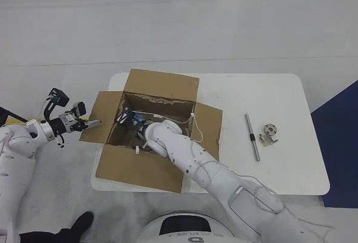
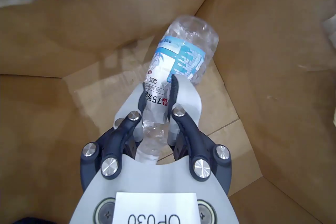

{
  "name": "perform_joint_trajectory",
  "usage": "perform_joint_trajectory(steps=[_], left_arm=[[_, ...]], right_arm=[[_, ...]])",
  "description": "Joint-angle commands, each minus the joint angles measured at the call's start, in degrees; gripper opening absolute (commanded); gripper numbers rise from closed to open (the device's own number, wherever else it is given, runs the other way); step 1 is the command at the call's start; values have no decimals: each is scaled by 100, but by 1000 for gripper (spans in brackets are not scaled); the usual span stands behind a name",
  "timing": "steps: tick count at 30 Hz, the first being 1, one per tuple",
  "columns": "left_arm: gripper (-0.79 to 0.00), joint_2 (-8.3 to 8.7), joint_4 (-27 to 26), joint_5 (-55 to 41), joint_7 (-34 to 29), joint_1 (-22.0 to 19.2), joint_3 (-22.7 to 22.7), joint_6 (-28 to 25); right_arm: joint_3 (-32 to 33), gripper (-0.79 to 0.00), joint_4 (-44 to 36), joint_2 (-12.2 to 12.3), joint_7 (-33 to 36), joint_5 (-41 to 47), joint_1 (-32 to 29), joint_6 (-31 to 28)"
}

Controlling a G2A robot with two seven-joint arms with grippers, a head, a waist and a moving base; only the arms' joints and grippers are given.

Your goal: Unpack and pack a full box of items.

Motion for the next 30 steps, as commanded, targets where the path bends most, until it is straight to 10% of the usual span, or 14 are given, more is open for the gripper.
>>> perform_joint_trajectory(steps=[1,13,30], left_arm=[[0,0,0,0,0,0,0,0],[0,0,0,0,0,0,0,0],[0,0,0,0,0,0,0,0]], right_arm=[[190,-785,-607,158,86,-257,-308,-71],[885,-785,-2126,575,543,-772,-1205,-549],[1119,-785,-1626,585,748,-325,-915,-514]])
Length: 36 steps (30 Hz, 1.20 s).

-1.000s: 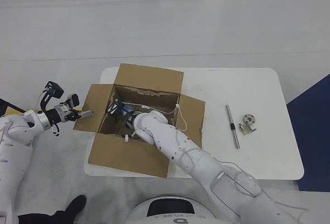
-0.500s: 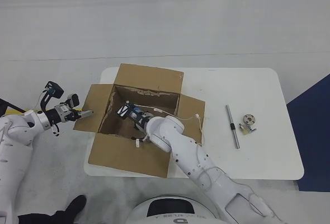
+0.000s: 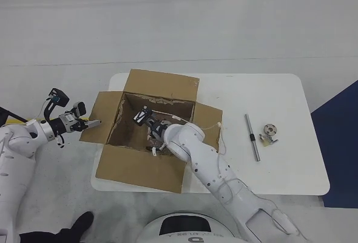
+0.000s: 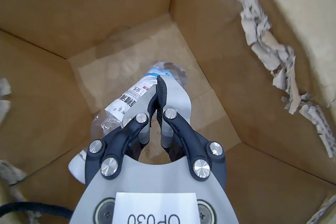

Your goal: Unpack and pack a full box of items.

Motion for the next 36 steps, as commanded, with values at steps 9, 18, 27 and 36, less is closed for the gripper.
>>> perform_joint_trajectory(steps=[9,18,27,36], left_arm=[[0,0,0,0,0,0,0,0],[0,0,0,0,0,0,0,0],[0,0,0,0,0,0,0,0],[0,0,0,0,0,0,0,0]], right_arm=[[-203,0,586,-143,-60,420,408,268],[-299,0,332,-116,72,334,182,282],[-624,0,1366,-349,433,763,759,551],[-826,-203,2159,-560,525,1164,1202,611]])
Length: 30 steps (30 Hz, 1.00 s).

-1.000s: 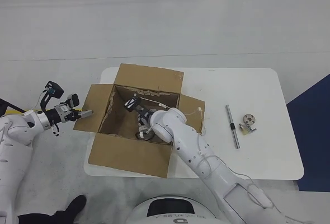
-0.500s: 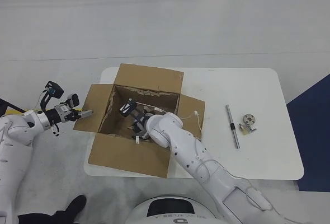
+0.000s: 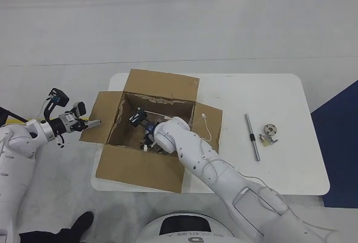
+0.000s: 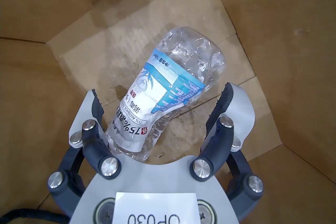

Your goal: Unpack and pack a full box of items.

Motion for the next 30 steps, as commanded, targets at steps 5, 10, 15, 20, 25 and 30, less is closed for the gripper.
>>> perform_joint_trajectory(steps=[5,10,15,20,25,30], left_arm=[[0,0,0,0,0,0,0,0],[0,0,0,0,0,0,0,0],[0,0,0,0,0,0,0,0],[0,0,0,0,0,0,0,0],[0,0,0,0,0,0,0,0],[0,0,0,0,0,0,0,0]], right_arm=[[-71,-502,447,-107,16,189,217,42],[-70,-785,689,-155,25,272,333,95],[19,-785,520,-108,-96,217,295,62],[125,-785,-296,68,-396,-192,-68,-187],[402,-785,-1531,353,-899,-773,-714,-661],[775,-785,-2591,632,-1744,-1377,-1433,-1091]])
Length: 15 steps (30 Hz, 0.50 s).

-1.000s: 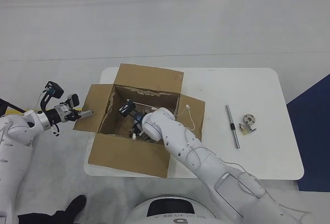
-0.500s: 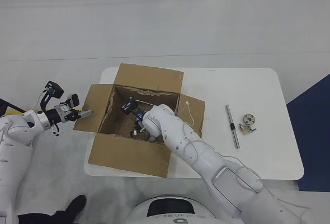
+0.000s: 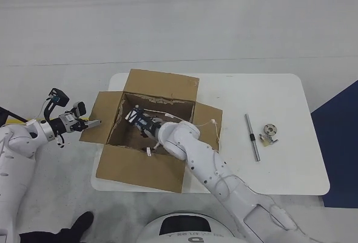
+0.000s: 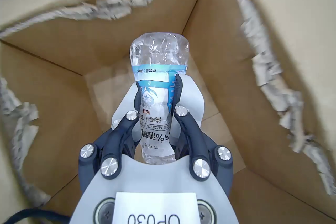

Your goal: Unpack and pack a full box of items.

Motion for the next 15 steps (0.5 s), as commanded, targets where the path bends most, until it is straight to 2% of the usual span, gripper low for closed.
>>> perform_joint_trajectory(steps=[1,8,15], left_arm=[[0,0,0,0,0,0,0,0],[0,0,0,0,0,0,0,0],[0,0,0,0,0,0,0,0]], right_arm=[[151,-785,-360,89,-321,-176,-246,-114],[495,-785,-1331,354,-1713,-936,-966,-480],[839,-785,-2533,660,-3856,-2122,-2115,-208]])
